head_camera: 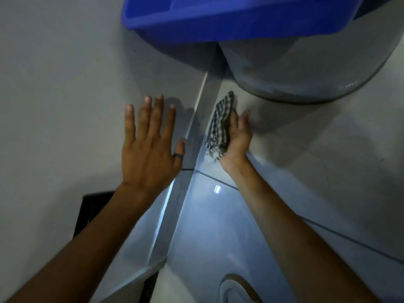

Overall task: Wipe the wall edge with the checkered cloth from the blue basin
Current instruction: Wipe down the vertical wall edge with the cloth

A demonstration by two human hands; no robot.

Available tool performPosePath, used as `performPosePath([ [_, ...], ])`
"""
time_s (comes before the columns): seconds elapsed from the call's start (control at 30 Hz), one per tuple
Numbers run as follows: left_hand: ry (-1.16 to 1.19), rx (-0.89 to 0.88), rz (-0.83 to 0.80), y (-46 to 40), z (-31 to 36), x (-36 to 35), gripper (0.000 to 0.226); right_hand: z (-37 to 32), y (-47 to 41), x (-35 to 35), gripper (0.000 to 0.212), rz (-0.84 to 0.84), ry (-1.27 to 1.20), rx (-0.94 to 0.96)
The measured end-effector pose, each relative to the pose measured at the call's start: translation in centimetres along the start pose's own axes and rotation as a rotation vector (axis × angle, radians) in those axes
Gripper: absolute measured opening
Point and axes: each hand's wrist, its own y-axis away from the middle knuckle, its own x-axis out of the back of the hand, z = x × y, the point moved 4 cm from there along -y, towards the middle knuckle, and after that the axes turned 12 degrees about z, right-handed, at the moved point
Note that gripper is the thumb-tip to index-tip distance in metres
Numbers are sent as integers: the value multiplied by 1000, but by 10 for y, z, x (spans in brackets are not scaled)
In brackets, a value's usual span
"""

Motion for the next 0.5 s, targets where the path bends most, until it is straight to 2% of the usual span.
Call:
performPosePath([
  [0.1,-57,-51,-12,-12,-7,0,79,8,-1,-12,72,225,254,202],
  [0.13,-75,-69,-12,-15,-11,0,78,14,-2,-18,69,233,304,231],
  [0.2,-110,-107,-4,-19,-18,-2,77,26,-10,-38,58,89,460,327],
  [0.27,-148,-139,10,-20,-22,-4,74,36,-25,-52,57,-57,745,480],
  [0.3,-174,-148,12,-19,-23,-6,72,38,-30,-55,59,-76,832,552],
  [0.5,-287,-208,25,-15,-24,-17,74,43,-31,-59,70,21,917,699],
])
